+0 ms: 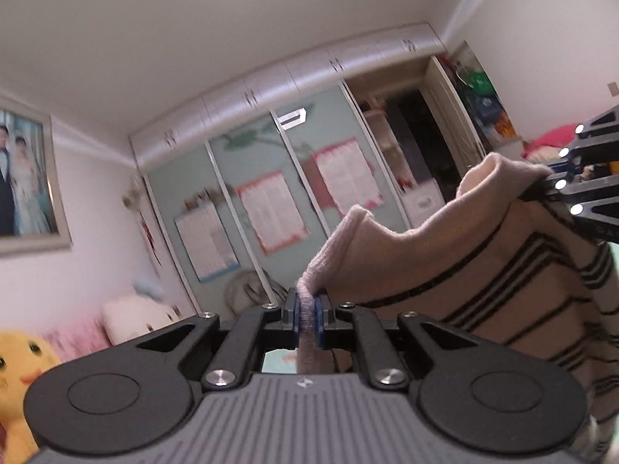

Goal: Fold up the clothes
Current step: 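Lift the sweater high with both grippers and shake it out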

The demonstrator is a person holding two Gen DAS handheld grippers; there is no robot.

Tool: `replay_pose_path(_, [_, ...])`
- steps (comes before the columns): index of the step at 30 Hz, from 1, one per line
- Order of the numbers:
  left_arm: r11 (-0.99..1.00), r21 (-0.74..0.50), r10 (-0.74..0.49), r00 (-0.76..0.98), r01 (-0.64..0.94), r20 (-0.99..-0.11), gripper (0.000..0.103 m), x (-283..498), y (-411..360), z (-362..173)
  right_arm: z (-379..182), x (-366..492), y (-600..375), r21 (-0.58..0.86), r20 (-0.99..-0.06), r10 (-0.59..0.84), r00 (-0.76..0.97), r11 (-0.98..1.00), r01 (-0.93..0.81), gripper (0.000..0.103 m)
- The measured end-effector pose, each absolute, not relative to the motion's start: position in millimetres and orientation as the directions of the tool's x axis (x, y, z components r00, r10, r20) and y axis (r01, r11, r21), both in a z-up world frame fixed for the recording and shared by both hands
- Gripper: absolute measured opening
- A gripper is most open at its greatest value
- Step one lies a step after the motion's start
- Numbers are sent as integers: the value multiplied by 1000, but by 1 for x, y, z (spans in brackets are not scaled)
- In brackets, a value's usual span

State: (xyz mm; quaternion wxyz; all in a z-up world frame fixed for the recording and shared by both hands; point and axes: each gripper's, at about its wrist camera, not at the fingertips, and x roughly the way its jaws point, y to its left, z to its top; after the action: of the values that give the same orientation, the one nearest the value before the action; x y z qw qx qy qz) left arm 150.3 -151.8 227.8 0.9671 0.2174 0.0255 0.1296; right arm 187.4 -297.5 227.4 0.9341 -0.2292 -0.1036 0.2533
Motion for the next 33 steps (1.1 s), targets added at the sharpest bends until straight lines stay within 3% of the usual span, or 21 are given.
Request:
replay_pose_path(8, [869, 417, 249, 964, -267, 97, 10, 145, -156, 284, 291, 176, -305, -538, 192, 509, 839, 770, -344, 6])
replay_pose_path(15, [835, 483, 224, 964, -265, 141, 11, 116, -169, 263, 276, 150, -315, -585, 203, 520, 829, 744, -323, 7])
replay_pose_path(22, [791, 525, 215, 946, -315, 242, 11, 87, -185, 260, 263, 115, -318, -626, 302, 501, 811, 746, -227, 7])
replay_pose_path(33, [759, 481, 245, 877, -439, 413, 11, 73, -199, 341, 341, 87, -323, -600, 468, 466, 751, 791, -118, 7])
